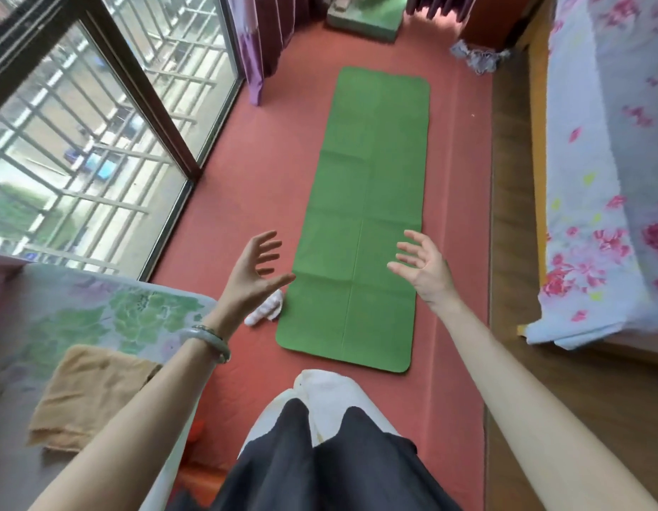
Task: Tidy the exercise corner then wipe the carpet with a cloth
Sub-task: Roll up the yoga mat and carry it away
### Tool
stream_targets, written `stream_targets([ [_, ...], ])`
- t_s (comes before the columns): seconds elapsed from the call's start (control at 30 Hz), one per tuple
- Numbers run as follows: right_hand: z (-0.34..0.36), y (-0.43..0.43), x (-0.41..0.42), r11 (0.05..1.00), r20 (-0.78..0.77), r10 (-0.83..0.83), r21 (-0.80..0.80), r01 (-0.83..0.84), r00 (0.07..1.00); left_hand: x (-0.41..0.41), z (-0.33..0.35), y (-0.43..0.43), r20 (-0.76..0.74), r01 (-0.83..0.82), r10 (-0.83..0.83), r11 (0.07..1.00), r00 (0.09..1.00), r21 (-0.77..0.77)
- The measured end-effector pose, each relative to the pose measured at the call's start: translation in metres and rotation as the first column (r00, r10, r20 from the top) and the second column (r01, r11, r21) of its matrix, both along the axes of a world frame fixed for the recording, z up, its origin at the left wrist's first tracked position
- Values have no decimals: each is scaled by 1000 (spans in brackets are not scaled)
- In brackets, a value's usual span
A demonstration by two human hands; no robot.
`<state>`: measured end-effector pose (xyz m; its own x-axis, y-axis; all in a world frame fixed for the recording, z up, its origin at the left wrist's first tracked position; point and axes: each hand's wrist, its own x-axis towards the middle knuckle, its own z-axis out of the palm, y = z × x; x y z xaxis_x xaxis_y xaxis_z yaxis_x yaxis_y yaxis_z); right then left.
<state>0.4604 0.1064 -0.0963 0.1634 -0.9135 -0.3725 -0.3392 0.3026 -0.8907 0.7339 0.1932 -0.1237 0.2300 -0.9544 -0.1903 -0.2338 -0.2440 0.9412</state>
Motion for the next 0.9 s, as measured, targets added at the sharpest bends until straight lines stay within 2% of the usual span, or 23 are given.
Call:
stream_targets([
  [0.4,-21,9,-33,997,18,-53,53,52,998,-55,-24,-21,54,158,-162,985,985,68],
  [0.67,-46,-8,-65,995,10,-13,100,12,1000,-88,-41,-36,81,163,-174,979,981,121],
  [0.9,-107,-5,-90,992,-92,-30,121,41,995,-86,-102,-39,139,235,-283,929,949,284],
])
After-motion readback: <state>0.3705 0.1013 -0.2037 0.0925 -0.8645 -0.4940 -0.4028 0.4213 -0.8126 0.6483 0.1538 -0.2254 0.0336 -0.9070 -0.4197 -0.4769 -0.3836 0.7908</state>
